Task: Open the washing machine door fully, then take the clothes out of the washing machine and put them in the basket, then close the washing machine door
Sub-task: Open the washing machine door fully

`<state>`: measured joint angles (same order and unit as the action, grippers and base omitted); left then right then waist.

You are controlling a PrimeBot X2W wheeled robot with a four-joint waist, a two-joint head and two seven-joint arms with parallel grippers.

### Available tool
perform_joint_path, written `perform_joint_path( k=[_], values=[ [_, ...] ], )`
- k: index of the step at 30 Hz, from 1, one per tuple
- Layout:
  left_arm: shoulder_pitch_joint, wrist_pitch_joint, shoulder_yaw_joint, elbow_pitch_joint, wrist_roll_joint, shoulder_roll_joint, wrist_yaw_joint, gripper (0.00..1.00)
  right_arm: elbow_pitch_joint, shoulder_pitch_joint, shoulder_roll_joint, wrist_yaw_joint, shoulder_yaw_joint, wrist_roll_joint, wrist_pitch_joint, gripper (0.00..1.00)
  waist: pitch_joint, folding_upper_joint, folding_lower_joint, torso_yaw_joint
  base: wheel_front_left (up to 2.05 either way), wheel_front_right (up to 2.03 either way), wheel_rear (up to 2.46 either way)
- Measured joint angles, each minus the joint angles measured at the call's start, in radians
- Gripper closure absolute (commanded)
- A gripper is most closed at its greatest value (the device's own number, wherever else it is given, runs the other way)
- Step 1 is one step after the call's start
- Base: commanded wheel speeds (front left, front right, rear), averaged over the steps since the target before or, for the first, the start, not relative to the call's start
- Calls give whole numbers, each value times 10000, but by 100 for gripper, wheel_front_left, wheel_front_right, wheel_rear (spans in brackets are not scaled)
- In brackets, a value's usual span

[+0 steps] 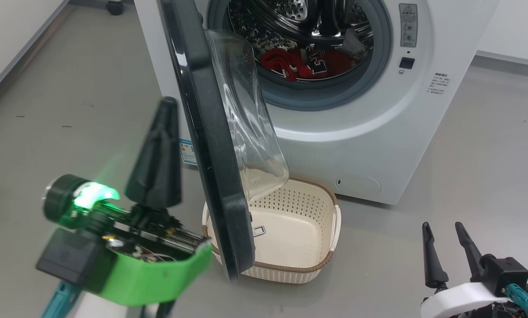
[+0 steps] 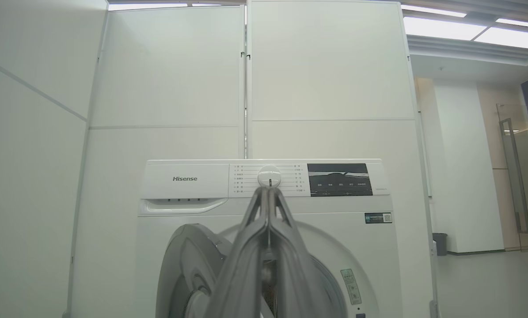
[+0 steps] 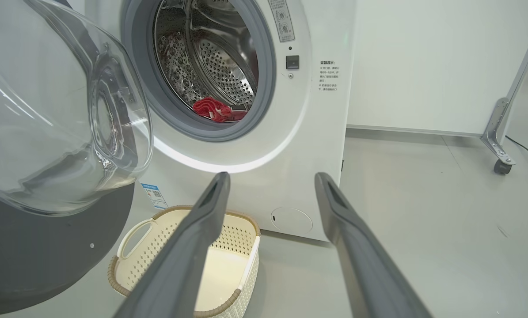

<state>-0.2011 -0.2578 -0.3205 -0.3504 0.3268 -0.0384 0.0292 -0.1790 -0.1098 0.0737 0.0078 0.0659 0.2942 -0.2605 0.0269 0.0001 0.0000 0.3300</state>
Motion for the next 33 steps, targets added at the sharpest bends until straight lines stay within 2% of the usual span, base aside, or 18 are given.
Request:
perform_joint_path(
  k=[5,10,16,22,28,33],
  values=[
    [129,0,-1114,-368,288,-23,504,100,-44,6,-86,117,0,-58,0,0,-88,0,0,-26,0,0,0],
    [681,104,-2336,-184,416,-50,819,100,-54,9,-115,221,-31,-155,0,0,-129,0,0,-68,0,0,0],
    [1253,1064,-3396,458,709,-525,903,100,-111,10,-134,270,-105,-249,0,0,-113,0,0,-108,0,0,0],
    [1613,1685,-3570,1187,865,-798,903,100,-134,27,-174,353,-151,-291,2,0,-52,0,0,-155,0,0,0],
    [1706,1942,-3093,1900,869,-888,876,100,-138,60,-205,385,-234,-343,2,0,48,0,0,-219,0,0,0],
    [1719,1971,-2681,2499,899,-957,621,100,-140,134,-240,428,-295,-359,0,0,121,0,0,-266,0,0,0]
  ],
)
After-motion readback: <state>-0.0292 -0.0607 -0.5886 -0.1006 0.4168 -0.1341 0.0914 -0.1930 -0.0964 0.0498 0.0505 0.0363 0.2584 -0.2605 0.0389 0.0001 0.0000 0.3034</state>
